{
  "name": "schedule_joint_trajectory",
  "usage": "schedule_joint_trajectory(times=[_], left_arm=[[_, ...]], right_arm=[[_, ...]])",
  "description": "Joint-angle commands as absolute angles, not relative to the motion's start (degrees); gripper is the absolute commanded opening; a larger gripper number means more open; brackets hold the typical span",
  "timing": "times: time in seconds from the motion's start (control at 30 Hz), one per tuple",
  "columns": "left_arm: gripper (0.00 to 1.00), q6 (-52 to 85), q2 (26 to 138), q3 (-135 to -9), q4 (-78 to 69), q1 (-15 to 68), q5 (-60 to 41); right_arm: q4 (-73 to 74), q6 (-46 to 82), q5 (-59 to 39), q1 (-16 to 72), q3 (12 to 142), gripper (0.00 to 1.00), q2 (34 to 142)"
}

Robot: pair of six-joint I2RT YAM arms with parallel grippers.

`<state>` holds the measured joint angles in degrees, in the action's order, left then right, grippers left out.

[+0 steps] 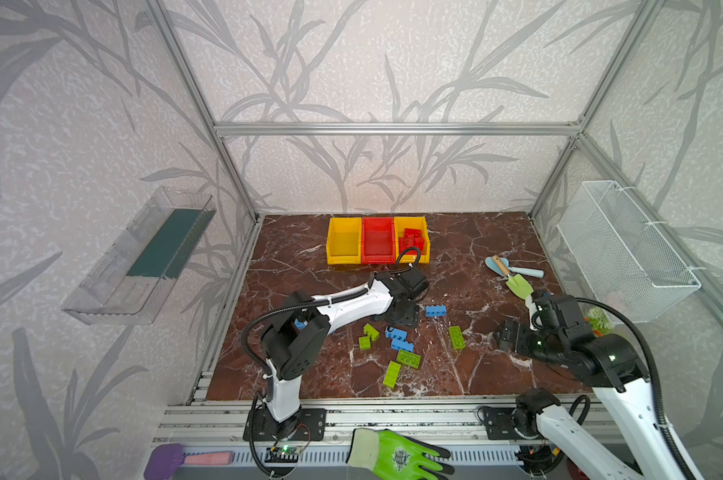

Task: Sort the legos into containers by color
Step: 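Reach the left gripper back to the pile and grasp another red brick, then carry the red brick with the left gripper into the yellow bin and release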

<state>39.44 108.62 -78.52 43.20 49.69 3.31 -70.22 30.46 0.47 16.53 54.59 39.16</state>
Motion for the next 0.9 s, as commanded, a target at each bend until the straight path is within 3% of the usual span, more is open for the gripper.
schedule_joint_trajectory(times=[0.0,0.2,0.43,0.57,0.73,0.87], left_arm=[[0.94,38.3,110.5,-79.7,43.2,49.2,4.2],[0.92,37.5,113.0,-79.5,42.1,47.2,4.2],[0.81,35.7,115.1,-80.7,42.2,46.0,2.7],[0.71,35.1,116.6,-81.5,42.7,45.8,2.0],[0.38,35.0,117.5,-83.8,45.6,45.5,2.8],[0.34,33.7,117.8,-88.4,49.6,44.9,3.9]], right_arm=[[-72.3,31.5,1.2,16.5,56.1,0.99,38.2],[-73.0,31.7,1.3,16.5,56.2,0.99,37.9],[-72.9,31.6,1.5,16.5,56.6,0.99,39.3],[-72.0,31.2,1.4,16.5,56.9,0.99,41.0],[-69.9,30.6,1.1,16.5,57.5,0.99,43.7],[-67.7,30.1,0.7,16.5,58.2,0.99,46.0]])
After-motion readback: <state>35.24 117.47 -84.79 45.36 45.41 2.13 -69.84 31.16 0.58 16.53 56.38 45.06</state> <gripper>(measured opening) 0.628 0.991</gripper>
